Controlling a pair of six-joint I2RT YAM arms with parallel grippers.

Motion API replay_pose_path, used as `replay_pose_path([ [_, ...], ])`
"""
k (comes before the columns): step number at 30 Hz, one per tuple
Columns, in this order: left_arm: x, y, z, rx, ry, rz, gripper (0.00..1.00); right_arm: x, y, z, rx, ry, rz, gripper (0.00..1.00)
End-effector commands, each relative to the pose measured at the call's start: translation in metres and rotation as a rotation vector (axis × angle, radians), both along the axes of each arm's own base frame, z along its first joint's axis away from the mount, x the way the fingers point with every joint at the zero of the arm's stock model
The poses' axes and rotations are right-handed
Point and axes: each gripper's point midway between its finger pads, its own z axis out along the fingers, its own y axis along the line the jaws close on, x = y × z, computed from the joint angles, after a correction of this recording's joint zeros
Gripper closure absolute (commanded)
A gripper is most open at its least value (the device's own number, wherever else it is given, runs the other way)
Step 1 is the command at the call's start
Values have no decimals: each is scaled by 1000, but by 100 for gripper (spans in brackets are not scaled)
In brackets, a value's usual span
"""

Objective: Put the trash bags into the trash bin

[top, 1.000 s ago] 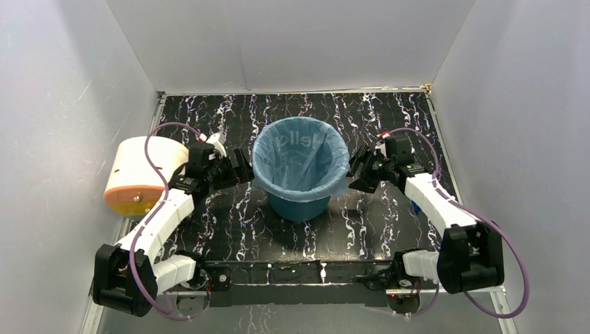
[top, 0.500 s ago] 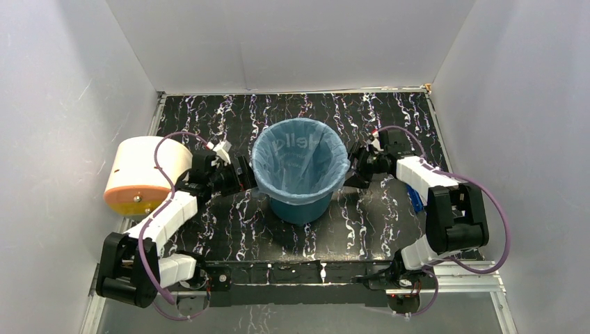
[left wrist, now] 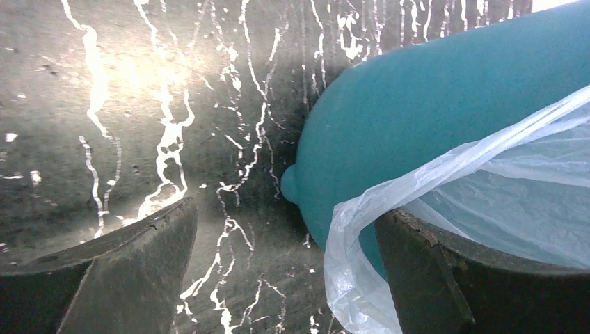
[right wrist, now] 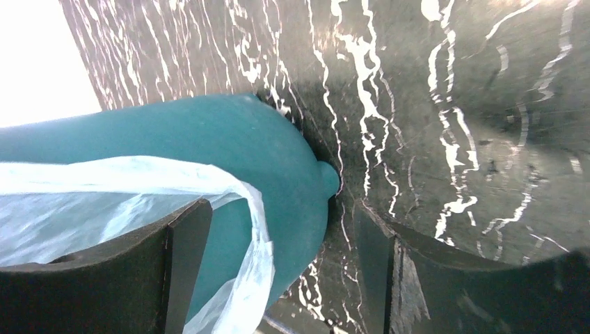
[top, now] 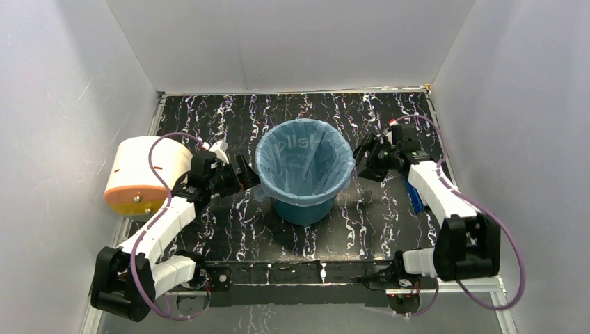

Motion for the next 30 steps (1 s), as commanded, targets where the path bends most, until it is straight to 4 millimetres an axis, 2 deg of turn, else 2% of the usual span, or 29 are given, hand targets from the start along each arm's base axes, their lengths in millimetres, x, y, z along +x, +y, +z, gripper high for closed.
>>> replay_pose_path([
  [1,3,20,11,117,-42,44,4,7,-32,21,-143,-140,-111,16],
  [3,3,17,11,99,-47,34,4,5,-27,28,-111,-181,-85,16],
  [5,2,11,12,66,-54,13,5,0,-14,29,-41,-181,-27,16],
  [9,3,9,15,62,-58,5,5,-16,15,18,124,-81,126,19],
  [12,4,11,20,72,-73,15,5,-27,26,-1,192,23,191,22],
  [17,3,17,25,105,-86,18,5,-32,18,-24,135,92,170,23],
  [24,7,19,33,117,-104,26,5,-34,13,-23,97,93,151,24],
  [30,9,25,42,133,-132,56,5,-43,14,-42,104,158,158,24],
])
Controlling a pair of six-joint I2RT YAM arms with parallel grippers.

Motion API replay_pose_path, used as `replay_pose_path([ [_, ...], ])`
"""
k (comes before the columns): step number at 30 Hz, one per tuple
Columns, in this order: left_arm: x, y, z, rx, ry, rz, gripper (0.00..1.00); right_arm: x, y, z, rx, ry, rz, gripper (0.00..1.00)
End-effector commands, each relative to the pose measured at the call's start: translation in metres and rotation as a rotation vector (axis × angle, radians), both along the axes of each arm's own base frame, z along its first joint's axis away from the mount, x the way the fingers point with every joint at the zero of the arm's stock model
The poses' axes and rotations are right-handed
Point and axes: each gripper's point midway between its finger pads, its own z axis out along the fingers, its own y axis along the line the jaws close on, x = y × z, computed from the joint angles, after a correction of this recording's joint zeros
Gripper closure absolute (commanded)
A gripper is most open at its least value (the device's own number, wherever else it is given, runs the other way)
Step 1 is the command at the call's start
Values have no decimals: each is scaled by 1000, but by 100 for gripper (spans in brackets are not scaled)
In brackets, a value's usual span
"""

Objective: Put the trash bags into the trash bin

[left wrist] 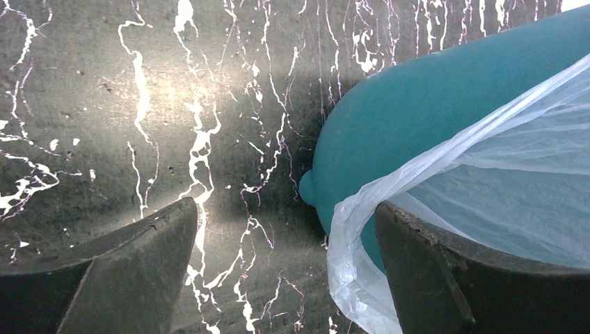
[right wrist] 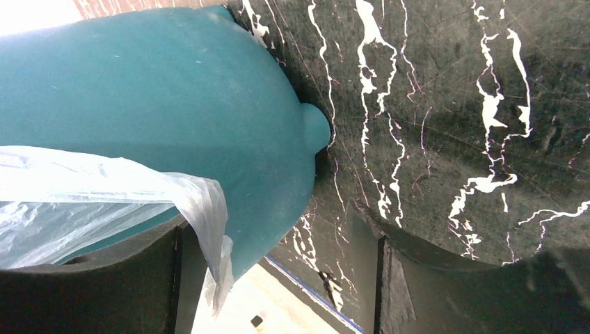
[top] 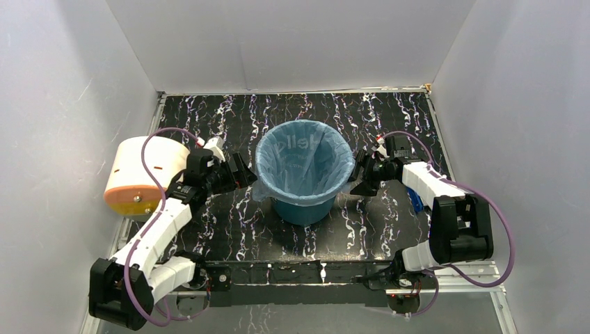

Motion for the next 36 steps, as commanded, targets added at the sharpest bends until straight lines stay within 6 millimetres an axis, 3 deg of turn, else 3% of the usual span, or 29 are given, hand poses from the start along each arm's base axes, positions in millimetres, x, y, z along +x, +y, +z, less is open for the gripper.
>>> replay_pose_path([
  [1,7,7,28,20,-87,36,4,-6,3,-7,17,20,26,23],
  [11,8,19,44,58,-132,80,4,18,-11,21,-49,-139,-113,16],
  [20,13,32,62,113,-168,123,4,32,-50,52,-216,-291,-340,9],
  [26,18,51,79,175,-220,213,3,41,-82,94,-321,-492,-470,5],
  [31,23,71,96,260,-277,272,3,45,-108,139,-436,-704,-519,1],
  [36,22,85,126,322,-337,305,3,40,-127,188,-513,-895,-555,1],
])
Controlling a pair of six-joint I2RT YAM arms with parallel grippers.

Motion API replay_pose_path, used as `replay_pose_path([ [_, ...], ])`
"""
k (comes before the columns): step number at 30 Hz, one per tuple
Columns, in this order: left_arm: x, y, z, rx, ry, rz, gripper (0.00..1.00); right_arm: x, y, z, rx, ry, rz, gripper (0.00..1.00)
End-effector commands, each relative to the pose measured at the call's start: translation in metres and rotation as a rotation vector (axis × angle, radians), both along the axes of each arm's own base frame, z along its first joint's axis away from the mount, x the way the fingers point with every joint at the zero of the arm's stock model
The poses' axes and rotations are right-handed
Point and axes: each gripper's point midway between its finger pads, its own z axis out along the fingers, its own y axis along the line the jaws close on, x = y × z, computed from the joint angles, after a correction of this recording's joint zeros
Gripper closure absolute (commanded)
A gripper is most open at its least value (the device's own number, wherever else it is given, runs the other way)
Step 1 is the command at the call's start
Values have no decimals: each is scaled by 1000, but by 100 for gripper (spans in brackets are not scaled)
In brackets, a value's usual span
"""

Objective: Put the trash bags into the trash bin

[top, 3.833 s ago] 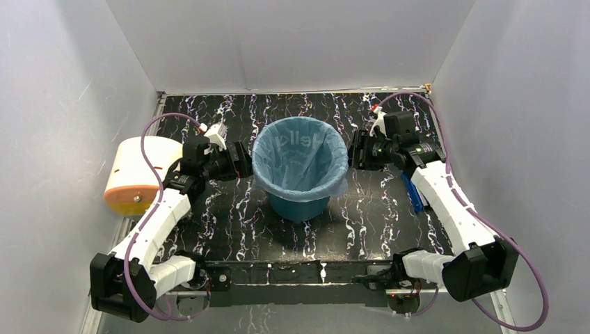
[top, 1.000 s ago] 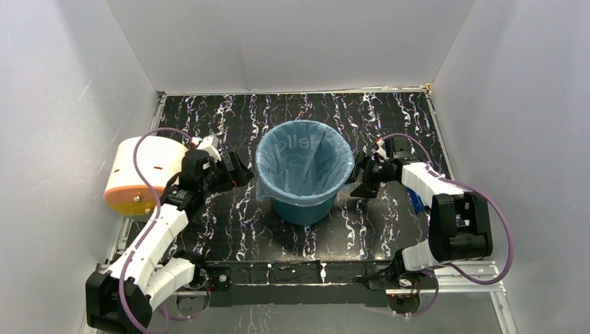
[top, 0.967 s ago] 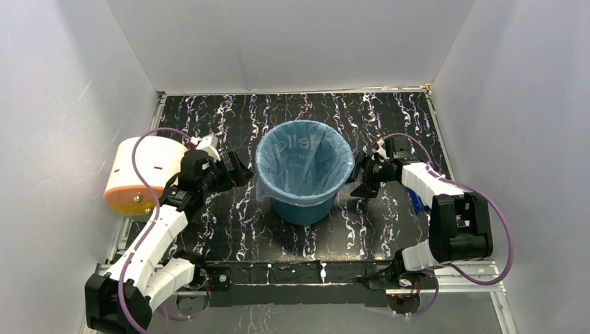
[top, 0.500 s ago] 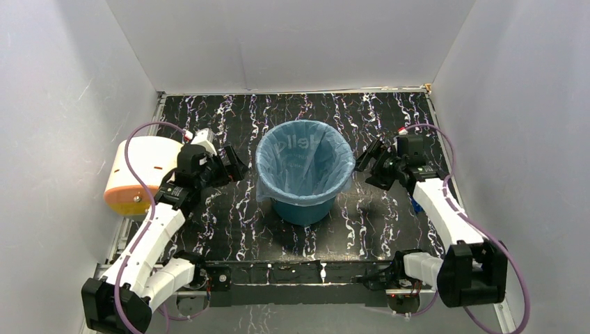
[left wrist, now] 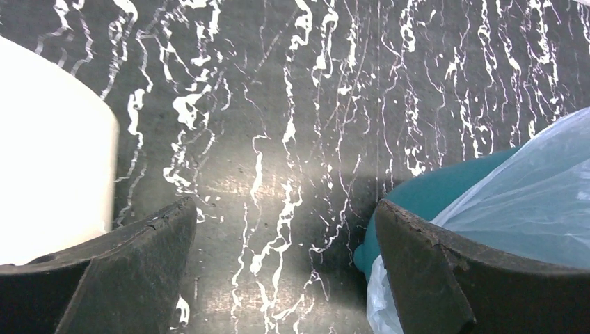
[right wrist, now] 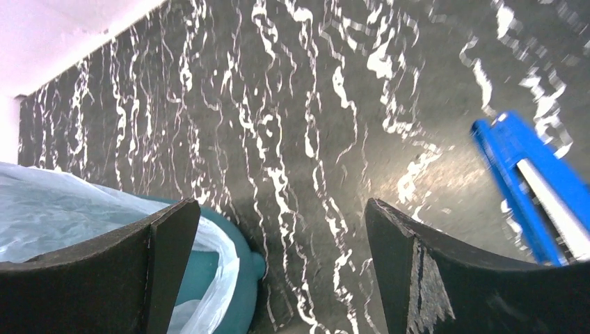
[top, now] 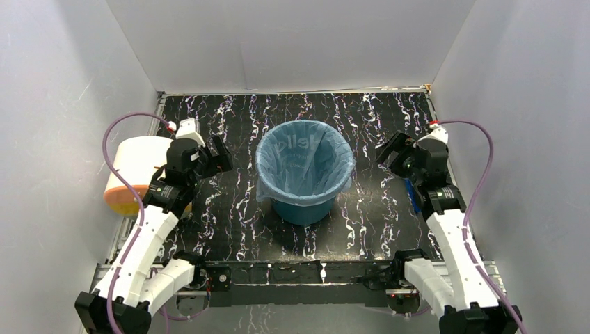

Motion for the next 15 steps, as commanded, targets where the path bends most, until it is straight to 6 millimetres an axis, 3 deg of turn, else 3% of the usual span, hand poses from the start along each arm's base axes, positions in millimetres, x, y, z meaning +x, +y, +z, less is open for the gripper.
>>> replay_pose_path([
  [1,0,20,48,77,-103,56,3,7,-22,78,-139,-272,-37,1],
  [6,-3,20,75,87,-155,33,3,-2,1,117,-149,-407,121,1],
  [9,-6,-3,85,85,-182,-130,3,-5,8,124,-96,-415,137,1],
  [15,3,-2,87,9,-192,-49,3,-4,24,127,-17,-493,191,1],
])
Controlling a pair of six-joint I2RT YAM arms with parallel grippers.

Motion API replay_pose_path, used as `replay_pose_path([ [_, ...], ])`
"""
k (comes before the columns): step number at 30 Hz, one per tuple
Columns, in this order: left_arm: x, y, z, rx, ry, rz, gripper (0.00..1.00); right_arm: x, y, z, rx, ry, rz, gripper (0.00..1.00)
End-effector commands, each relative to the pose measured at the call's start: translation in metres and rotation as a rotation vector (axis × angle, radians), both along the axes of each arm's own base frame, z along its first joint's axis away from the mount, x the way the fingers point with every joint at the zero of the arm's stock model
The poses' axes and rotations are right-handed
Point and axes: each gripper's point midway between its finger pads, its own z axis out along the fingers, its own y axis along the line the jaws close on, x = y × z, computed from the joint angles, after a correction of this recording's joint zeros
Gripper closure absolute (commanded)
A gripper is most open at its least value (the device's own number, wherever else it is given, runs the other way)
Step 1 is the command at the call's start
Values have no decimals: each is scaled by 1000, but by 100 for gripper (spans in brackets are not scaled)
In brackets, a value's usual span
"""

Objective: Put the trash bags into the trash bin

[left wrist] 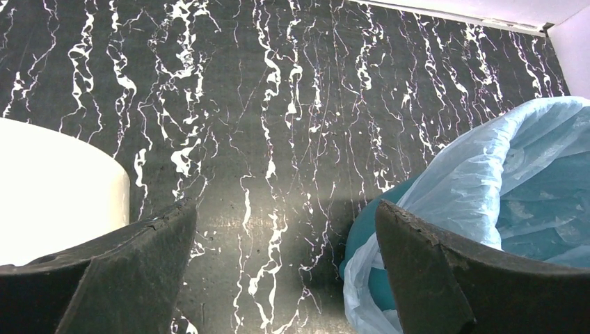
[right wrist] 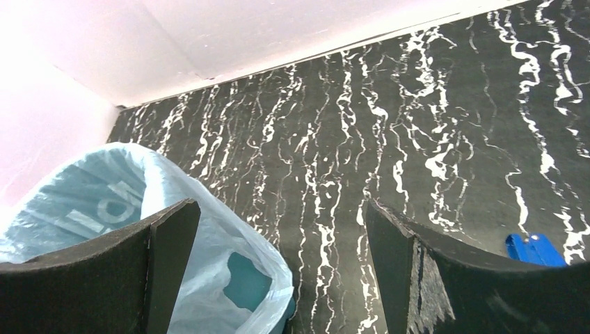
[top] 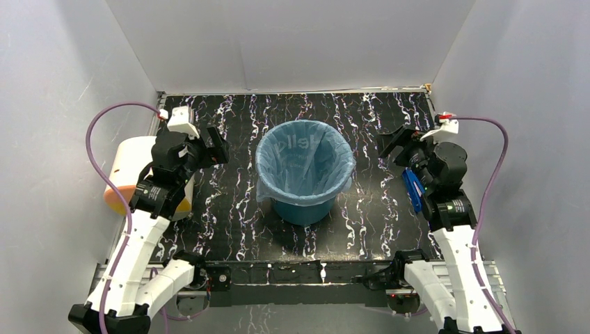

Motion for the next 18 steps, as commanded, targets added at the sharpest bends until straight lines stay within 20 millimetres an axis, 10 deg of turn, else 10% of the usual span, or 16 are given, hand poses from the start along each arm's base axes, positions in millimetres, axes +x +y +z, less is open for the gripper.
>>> replay_pose_path([
  [1,6,-2,15,-40,-41,20,3,3,7,28,25,-122,37,1],
  [18,4,7,14,-37,-20,77,3,8,3,16,-24,-70,25,1],
])
